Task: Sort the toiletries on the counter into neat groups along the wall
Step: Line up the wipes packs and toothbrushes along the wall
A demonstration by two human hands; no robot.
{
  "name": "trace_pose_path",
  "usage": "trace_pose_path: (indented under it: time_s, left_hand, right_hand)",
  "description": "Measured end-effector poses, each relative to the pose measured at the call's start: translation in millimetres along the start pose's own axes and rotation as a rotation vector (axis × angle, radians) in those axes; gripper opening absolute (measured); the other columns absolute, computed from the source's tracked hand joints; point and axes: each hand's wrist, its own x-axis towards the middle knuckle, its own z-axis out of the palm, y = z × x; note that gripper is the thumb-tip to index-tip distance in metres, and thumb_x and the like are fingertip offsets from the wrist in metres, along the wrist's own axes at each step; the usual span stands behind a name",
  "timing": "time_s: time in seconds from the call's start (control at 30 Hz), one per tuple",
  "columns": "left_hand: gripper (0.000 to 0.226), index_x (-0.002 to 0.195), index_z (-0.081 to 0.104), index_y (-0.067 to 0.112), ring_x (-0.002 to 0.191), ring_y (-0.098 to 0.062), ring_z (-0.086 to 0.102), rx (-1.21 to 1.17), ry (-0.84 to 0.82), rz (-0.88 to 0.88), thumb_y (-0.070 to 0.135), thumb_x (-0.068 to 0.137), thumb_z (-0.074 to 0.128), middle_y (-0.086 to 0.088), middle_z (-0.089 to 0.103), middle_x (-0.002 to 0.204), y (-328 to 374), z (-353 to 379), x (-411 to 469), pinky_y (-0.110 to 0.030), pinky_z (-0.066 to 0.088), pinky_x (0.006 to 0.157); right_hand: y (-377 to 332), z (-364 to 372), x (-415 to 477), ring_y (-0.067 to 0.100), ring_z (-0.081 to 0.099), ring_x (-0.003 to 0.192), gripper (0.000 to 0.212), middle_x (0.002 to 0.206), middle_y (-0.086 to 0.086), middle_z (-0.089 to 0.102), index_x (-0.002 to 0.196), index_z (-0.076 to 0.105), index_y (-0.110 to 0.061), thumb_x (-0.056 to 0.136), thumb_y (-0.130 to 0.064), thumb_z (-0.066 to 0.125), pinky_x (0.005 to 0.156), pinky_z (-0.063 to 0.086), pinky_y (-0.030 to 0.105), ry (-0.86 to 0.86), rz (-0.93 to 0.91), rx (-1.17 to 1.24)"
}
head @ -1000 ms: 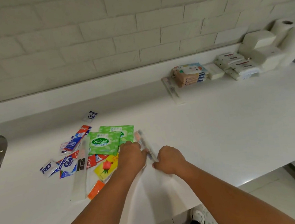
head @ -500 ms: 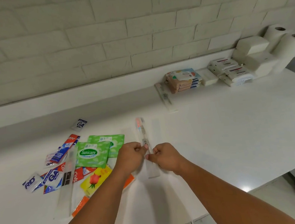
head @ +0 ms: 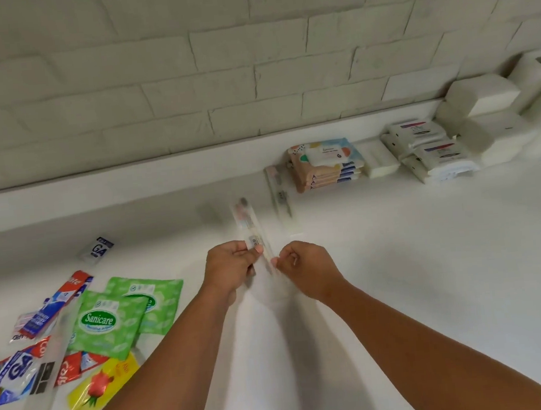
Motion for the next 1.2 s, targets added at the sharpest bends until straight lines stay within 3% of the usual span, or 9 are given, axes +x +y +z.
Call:
trace_pose_path:
  time_s: [0.1, 0.2, 0.3, 0.53, 0.87, 1.0, 1.07, 1.13, 1.2]
  left_hand:
    - [0.022, 0.089, 0.074, 0.000, 0.054, -0.018, 0.057, 0.049, 0.053, -0.011, 0.017, 0.079, 0.084, -0.016, 0.075, 0.079, 6.8, 13.4, 28.0, -0.028, 0.051, 0.057]
    - [0.016, 0.083, 0.075, 0.005, 0.042, -0.011, 0.054, 0.176, 0.080, 0.022, 0.019, 0.081, 0.083, -0.001, 0.067, 0.056, 16.0, 25.5, 57.1, -0.027, 0.050, 0.056]
    - [0.019, 0.076, 0.075, 0.009, 0.049, -0.019, 0.058, 0.296, 0.073, 0.050, 0.026, 0.080, 0.082, -0.011, 0.068, 0.060, 26.1, 33.9, 81.9, -0.037, 0.055, 0.064]
    - [0.021, 0.075, 0.076, 0.016, 0.064, -0.022, 0.071, 0.514, 0.106, 0.141, 0.035, 0.082, 0.079, -0.003, 0.073, 0.067, 41.8, 50.7, 116.5, -0.040, 0.061, 0.075]
    - [0.021, 0.079, 0.076, 0.015, 0.072, -0.018, 0.069, 0.678, 0.159, 0.197, 0.036, 0.081, 0.078, 0.001, 0.073, 0.075, 50.2, 68.8, 127.2, -0.031, 0.057, 0.068]
    - [0.030, 0.078, 0.071, 0.006, 0.076, -0.024, 0.069, 0.703, 0.203, 0.222, 0.035, 0.080, 0.080, -0.006, 0.074, 0.081, 49.8, 72.6, 126.1, -0.040, 0.058, 0.074]
    - [0.027, 0.071, 0.062, 0.017, 0.083, -0.024, 0.067, 0.708, 0.216, 0.229, 0.035, 0.081, 0.079, -0.005, 0.073, 0.086, 50.0, 72.9, 123.1, -0.038, 0.057, 0.079]
    - [0.022, 0.087, 0.064, 0.022, 0.093, -0.024, 0.066, 0.683, 0.218, 0.225, 0.038, 0.082, 0.078, -0.003, 0.071, 0.094, 49.9, 71.2, 120.2, -0.034, 0.053, 0.085]
    - [0.045, 0.117, 0.064, 0.015, 0.100, -0.022, 0.063, 0.650, 0.227, 0.218, 0.045, 0.084, 0.075, 0.001, 0.067, 0.100, 50.1, 66.9, 117.0, -0.030, 0.049, 0.087]
  right_hand:
    - [21.6, -11.8, 23.8, 0.013, 0.056, 0.108, 0.027, 0.116, -0.004, 0.063, 0.115, 0.065, -0.018, 0.091, -0.031, 0.065, 0.093, 0.043, 0.020, 0.108, -0.128, -0.220]
    - [37.5, -19.3, 50.2, 0.018, 0.045, 0.131, 0.041, 0.138, 0.001, 0.052, 0.130, 0.058, -0.015, 0.092, -0.026, 0.065, 0.109, 0.035, 0.025, 0.146, -0.209, -0.292]
    - [47.5, -20.3, 72.3, 0.022, 0.026, 0.146, 0.054, 0.155, 0.004, 0.035, 0.144, 0.044, -0.018, 0.094, -0.033, 0.060, 0.120, 0.027, 0.036, 0.088, -0.248, -0.328]
    - [65.0, -18.8, 97.0, 0.025, 0.019, 0.150, 0.053, 0.158, 0.009, 0.032, 0.146, 0.043, -0.018, 0.098, -0.039, 0.052, 0.123, 0.018, 0.044, 0.061, -0.410, -0.454]
    - [70.2, -16.4, 100.9, 0.021, 0.017, 0.151, 0.049, 0.160, 0.006, 0.029, 0.146, 0.044, -0.018, 0.099, -0.034, 0.046, 0.123, 0.017, 0.042, 0.066, -0.397, -0.419]
    - [69.6, -17.4, 99.8, 0.021, 0.017, 0.151, 0.049, 0.159, 0.006, 0.030, 0.146, 0.045, -0.018, 0.099, -0.034, 0.047, 0.123, 0.017, 0.041, 0.072, -0.394, -0.409]
    - [67.6, -18.9, 99.2, 0.023, 0.020, 0.150, 0.049, 0.158, 0.007, 0.032, 0.145, 0.046, -0.017, 0.098, -0.033, 0.050, 0.123, 0.016, 0.040, 0.074, -0.397, -0.382]
    - [64.4, -21.3, 97.3, 0.024, 0.023, 0.148, 0.050, 0.157, 0.008, 0.034, 0.144, 0.047, -0.016, 0.097, -0.031, 0.053, 0.122, 0.019, 0.037, 0.073, -0.379, -0.316]
    - [59.6, -23.9, 95.5, 0.022, 0.027, 0.147, 0.049, 0.157, 0.005, 0.035, 0.143, 0.048, -0.017, 0.097, -0.031, 0.054, 0.120, 0.025, 0.034, 0.089, -0.344, -0.259]
